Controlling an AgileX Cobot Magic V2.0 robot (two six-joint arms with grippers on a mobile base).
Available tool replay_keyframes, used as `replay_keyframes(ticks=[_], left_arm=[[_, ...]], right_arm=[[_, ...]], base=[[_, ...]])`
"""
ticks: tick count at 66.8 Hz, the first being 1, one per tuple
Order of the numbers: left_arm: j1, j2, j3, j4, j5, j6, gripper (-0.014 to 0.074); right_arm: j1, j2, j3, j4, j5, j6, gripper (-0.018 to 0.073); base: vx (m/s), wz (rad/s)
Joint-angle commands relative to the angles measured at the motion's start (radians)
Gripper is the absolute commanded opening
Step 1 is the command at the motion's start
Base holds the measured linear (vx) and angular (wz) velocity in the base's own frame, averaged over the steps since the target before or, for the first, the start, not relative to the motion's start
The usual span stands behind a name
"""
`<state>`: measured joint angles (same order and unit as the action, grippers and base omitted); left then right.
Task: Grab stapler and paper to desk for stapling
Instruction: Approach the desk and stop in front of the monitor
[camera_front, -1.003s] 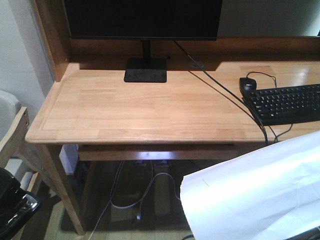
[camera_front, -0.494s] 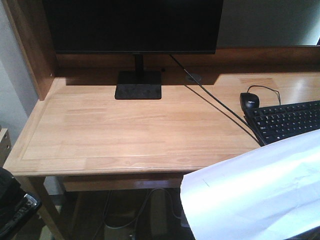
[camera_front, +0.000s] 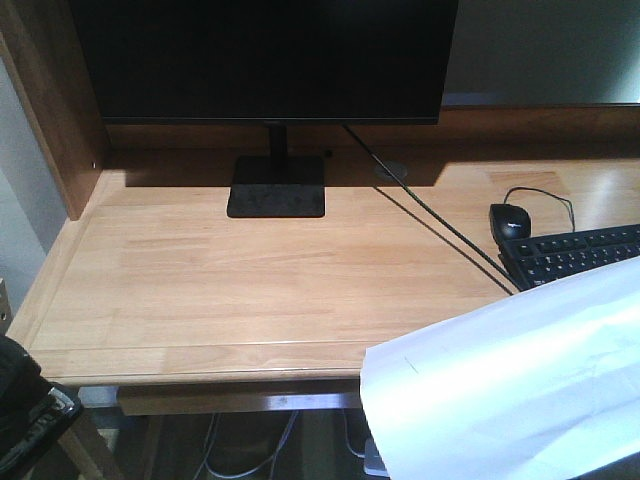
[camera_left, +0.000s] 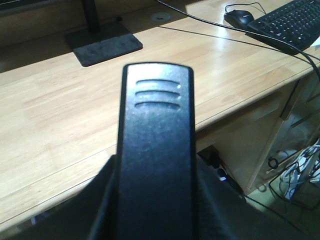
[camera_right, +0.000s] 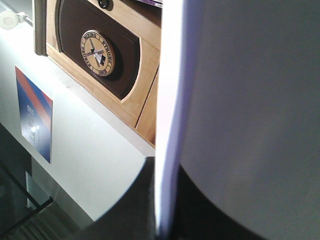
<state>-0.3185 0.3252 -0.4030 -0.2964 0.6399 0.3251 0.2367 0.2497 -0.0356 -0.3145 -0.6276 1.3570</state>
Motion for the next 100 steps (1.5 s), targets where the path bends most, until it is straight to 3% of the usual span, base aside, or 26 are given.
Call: replay_keyframes(ticks=[1, 100], left_arm=[[-0.003, 0.006, -0.035, -0.023, -0.1, -0.002, -0.0007], [-0.003, 0.006, -0.035, -0.023, -0.1, -0.002, -0.0007]], right_arm=[[0.001, 0.008, -0.025, 0.001, -0.064, -0.011, -0.0002], [0.001, 0.008, -0.025, 0.001, -0.066, -0.011, -0.0002]], base=[[0.06, 0.03], [0.04, 0.0]])
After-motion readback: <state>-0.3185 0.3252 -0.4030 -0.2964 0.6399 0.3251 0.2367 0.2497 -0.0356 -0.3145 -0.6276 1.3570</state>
